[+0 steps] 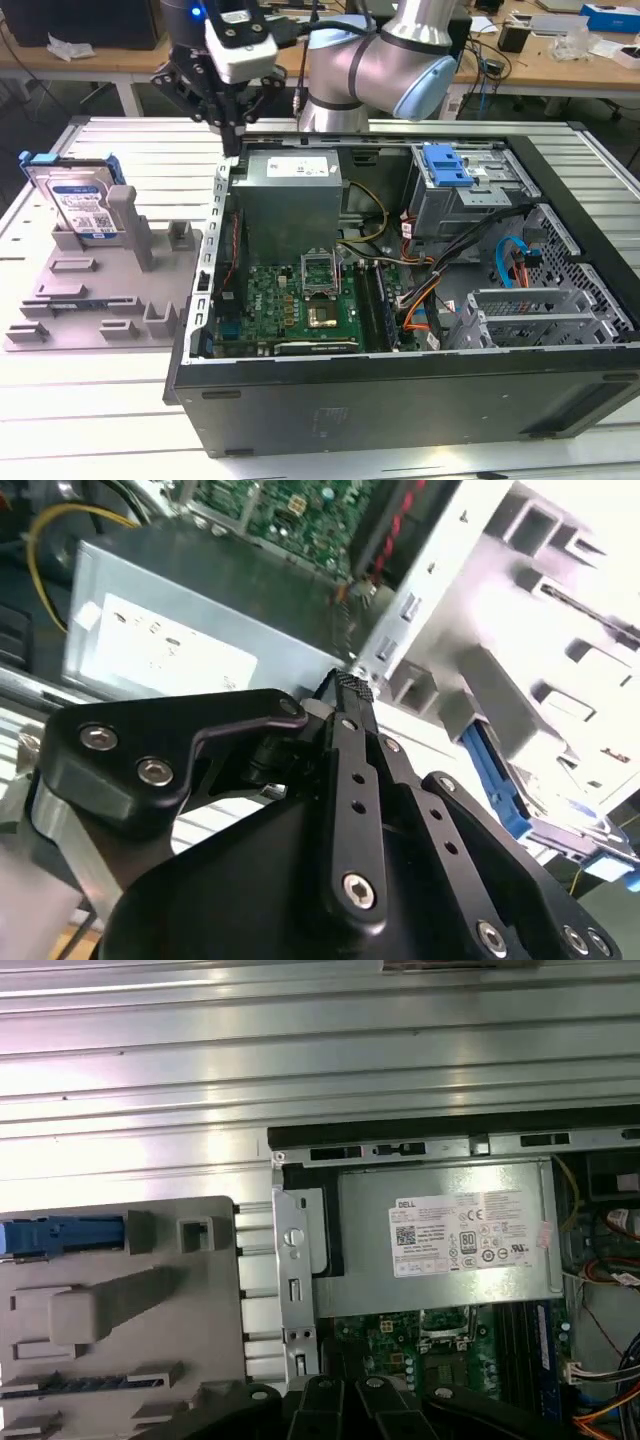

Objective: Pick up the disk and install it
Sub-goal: 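Reach for the disk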

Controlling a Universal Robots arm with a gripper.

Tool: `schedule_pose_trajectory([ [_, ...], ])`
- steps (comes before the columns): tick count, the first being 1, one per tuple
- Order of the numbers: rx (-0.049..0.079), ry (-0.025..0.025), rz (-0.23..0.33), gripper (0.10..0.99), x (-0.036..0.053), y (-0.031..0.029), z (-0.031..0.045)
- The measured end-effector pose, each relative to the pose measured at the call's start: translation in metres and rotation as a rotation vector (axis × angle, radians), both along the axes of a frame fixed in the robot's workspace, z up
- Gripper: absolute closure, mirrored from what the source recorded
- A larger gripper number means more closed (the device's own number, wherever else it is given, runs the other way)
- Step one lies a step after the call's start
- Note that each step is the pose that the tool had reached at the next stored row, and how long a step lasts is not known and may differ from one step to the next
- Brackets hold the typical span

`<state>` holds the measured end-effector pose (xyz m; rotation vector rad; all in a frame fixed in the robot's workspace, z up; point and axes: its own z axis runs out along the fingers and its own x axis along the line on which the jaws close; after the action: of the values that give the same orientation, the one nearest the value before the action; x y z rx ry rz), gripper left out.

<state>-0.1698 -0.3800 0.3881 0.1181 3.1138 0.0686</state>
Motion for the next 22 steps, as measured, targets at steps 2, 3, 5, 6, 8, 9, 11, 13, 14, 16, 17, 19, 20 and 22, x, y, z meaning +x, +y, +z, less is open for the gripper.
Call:
schedule_pose_trajectory([
  [2, 0.000, -0.0002, 0.000, 0.980, -0.0074, 0.0027, -0.0004],
  [3, 0.000, -0.0002, 0.000, 0.980, -0.0163, 0.0052, -0.0005],
  [5, 0.000, -0.0001, 0.000, 0.980, -0.0287, 0.0080, -0.0005],
  [6, 0.000, -0.0002, 0.000, 0.980, -0.0320, 0.0086, -0.0006],
  [8, 0.000, -0.0005, -0.001, 0.980, -0.0538, 0.0137, -0.0006],
  [9, 0.000, -0.0006, -0.002, 0.980, -0.0598, 0.0166, -0.0007],
  [11, 0.000, -0.0005, -0.002, 0.980, -0.0661, 0.0205, -0.0006],
  [13, 0.000, -0.0006, -0.002, 0.980, -0.0760, 0.0265, -0.0007],
  [14, 0.000, -0.0005, -0.002, 0.980, -0.0811, 0.0295, -0.0006],
  [16, 0.000, -0.0005, -0.002, 0.980, -0.0885, 0.0335, -0.0006],
  [17, 0.000, -0.0005, -0.002, 0.980, -0.0939, 0.0362, -0.0006],
  [19, 0.000, -0.0005, -0.002, 0.980, -0.1127, 0.0430, -0.0006],
  [20, 0.000, -0.0006, -0.002, 0.980, -0.1192, 0.0449, -0.0007],
  [22, 0.000, -0.0005, -0.002, 0.980, -0.1283, 0.0476, -0.0007],
])
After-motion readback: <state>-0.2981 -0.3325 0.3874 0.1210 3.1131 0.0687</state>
